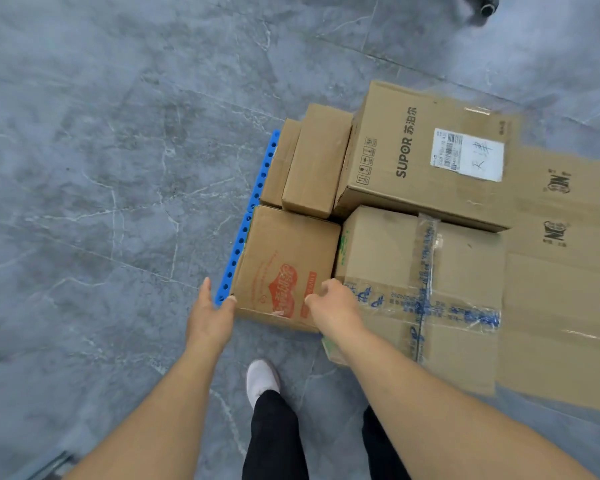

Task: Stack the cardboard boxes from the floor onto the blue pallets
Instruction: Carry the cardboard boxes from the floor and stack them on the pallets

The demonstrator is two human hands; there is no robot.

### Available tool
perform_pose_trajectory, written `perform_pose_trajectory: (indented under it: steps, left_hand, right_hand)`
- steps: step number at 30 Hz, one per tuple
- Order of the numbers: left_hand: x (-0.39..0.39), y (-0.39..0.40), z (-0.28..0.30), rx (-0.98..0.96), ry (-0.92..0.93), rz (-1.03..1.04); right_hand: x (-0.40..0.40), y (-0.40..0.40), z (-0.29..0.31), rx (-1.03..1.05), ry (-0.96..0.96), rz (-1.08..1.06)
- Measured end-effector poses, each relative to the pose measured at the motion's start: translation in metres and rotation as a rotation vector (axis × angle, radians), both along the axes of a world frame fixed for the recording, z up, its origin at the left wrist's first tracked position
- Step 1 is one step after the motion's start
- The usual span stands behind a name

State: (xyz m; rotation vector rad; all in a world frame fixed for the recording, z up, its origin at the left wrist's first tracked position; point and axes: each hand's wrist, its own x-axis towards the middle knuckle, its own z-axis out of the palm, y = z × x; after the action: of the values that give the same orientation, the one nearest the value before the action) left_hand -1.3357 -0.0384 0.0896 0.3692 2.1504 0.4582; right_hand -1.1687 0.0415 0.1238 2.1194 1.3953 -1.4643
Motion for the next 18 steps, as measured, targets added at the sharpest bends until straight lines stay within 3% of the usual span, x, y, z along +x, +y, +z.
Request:
perform_pose_trajectory:
  steps: [11,18]
  left_hand:
    - [0.120,-0.036,0.176,0.161,0.015,0.063]
    - [0.202,-0.042,0.238,0.199,-0.014,-0.039]
  right_hand:
    - [0.121,-0.002,0.167,0.144,0.024,0.169]
    - [0.188,-0.028,0.233,0.173,0.080,0.127]
